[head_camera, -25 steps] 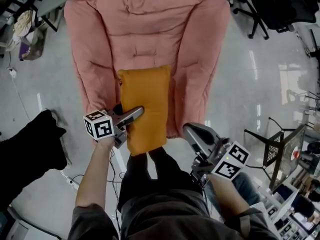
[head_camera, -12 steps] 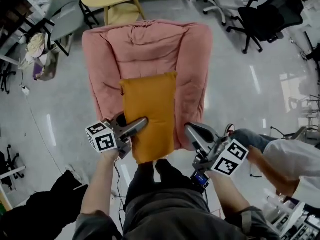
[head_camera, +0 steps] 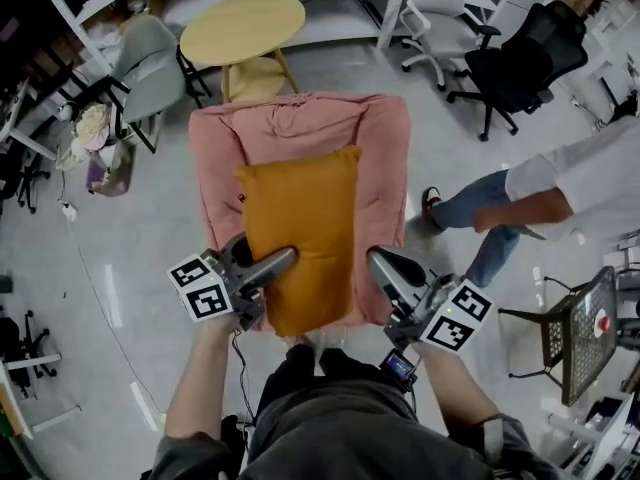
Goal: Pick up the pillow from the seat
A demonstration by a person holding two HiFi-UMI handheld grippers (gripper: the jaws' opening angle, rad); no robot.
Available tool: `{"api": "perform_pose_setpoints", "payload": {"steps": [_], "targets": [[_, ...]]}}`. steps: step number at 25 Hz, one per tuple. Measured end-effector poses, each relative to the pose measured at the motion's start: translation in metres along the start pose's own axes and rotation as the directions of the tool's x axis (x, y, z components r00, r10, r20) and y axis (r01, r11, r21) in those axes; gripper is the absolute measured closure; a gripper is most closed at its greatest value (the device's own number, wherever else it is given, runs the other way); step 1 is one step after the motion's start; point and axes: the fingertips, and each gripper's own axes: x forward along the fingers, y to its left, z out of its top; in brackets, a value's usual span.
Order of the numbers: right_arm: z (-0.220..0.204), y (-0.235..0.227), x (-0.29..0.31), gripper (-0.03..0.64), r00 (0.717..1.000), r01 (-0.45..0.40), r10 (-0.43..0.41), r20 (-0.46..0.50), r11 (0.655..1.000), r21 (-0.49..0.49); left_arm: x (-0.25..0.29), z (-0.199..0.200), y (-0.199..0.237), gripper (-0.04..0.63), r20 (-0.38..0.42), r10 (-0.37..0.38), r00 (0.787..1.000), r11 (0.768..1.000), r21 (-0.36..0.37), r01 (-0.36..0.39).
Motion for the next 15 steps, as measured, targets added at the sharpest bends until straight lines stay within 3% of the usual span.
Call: {"api": "perform_pose_setpoints", "payload": {"steps": [15], "targets": [[0.074,0.065,-0.010,0.604,0.986,-0.074,0.094,0.140,0.987,-0.140,-0.003,0.082,-0.077,0.327,0.064,-0.077,0.995,0.979,0.191,0.064]]}}
